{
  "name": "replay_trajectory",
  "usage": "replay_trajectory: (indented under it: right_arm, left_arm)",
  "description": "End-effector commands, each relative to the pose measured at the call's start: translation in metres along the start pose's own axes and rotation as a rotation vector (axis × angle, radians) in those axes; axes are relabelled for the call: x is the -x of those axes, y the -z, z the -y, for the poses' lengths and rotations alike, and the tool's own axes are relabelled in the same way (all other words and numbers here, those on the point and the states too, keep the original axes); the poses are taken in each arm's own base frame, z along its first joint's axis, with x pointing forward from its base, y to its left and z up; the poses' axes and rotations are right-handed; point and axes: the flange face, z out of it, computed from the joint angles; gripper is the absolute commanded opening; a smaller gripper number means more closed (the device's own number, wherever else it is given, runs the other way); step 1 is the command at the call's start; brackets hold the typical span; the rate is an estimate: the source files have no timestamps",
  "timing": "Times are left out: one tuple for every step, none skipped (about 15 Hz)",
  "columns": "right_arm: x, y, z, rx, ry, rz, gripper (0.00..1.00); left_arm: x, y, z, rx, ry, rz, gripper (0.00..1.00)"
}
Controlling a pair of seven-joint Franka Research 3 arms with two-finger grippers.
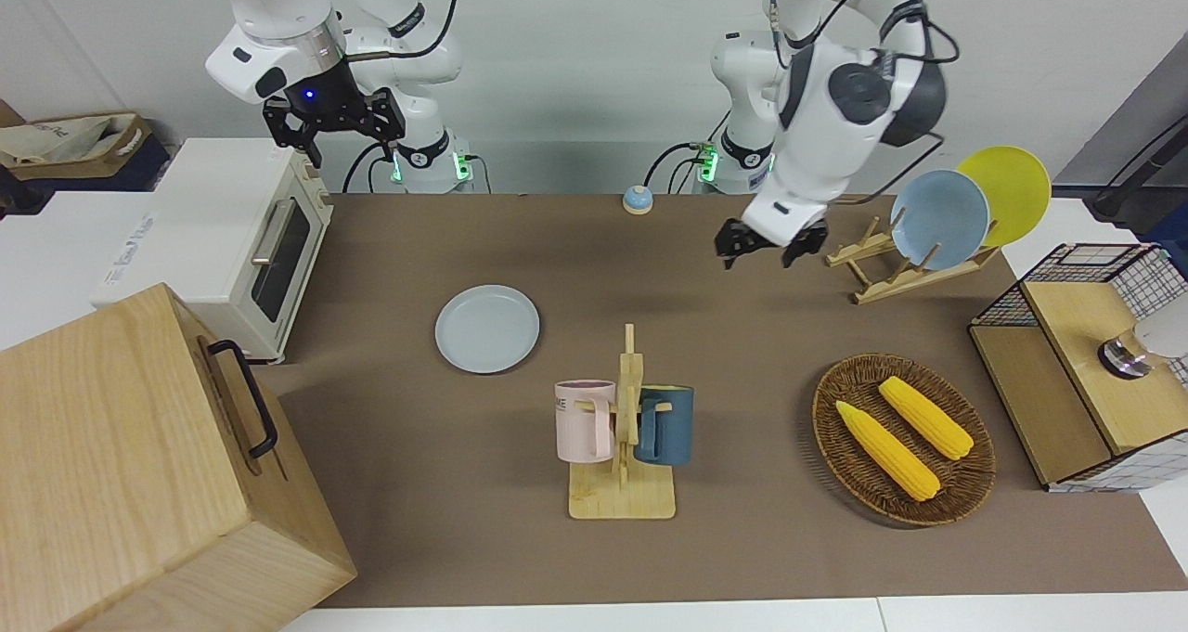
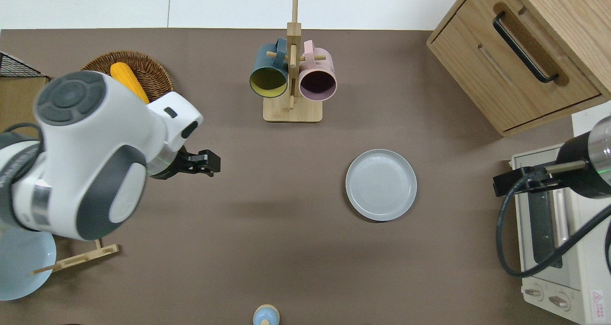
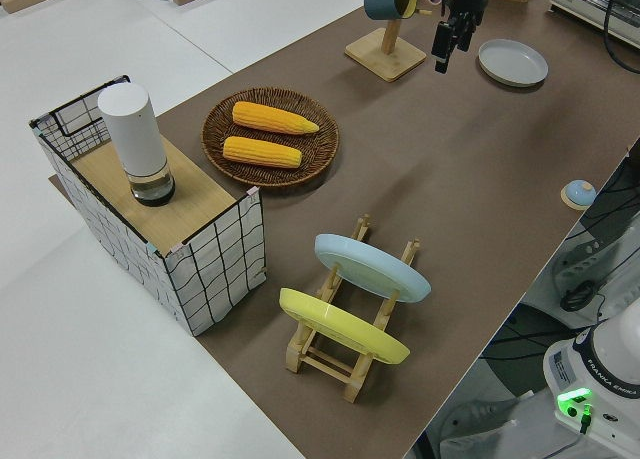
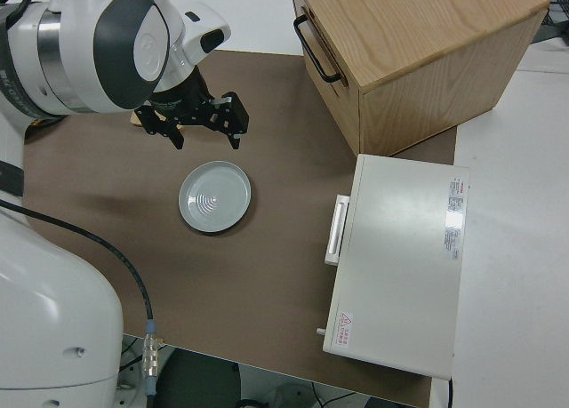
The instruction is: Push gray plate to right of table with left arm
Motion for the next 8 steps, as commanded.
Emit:
replay_trajectory:
  right_arm:
    - [0.003,0.004,-0.001,-0.004,-0.013,0.004,0.983]
    - [0.003,0.004,-0.001,-0.004,-0.015,0.004,0.983]
    - [0.003,0.004,-0.001,-0.004,-0.013,0.004,0.983]
    - [0.003,0.004,-0.001,-0.004,-0.013,0.004,0.983]
    - [0.003,0.004,-0.001,-0.004,-0.015,0.004,0.983]
    - [0.003,0.004,-0.001,-0.004,-0.015,0.004,0.983]
    - [0.003,0.004,-0.001,-0.004,-0.015,0.004,0.983]
    - [0.003,0.004,-0.001,-0.004,-0.013,0.004,0.983]
  left_arm:
    - [0.015,0.033,0.066,0.015,-0.08,0.003,1.0]
    - [0.015,0.041,0.08,0.014,-0.088,0.0,1.0]
    - [0.016,0.049,0.092,0.01,-0.097,-0.003,1.0]
    - [0.016,0.058,0.103,0.003,-0.105,-0.008,1.0]
    - [0.016,0.068,0.114,-0.009,-0.109,-0.024,1.0]
    - [0.016,0.075,0.123,-0.022,-0.111,-0.031,1.0]
    - [0.016,0.08,0.131,-0.033,-0.108,-0.037,1.0]
    - [0.016,0.084,0.137,-0.039,-0.104,-0.043,1.0]
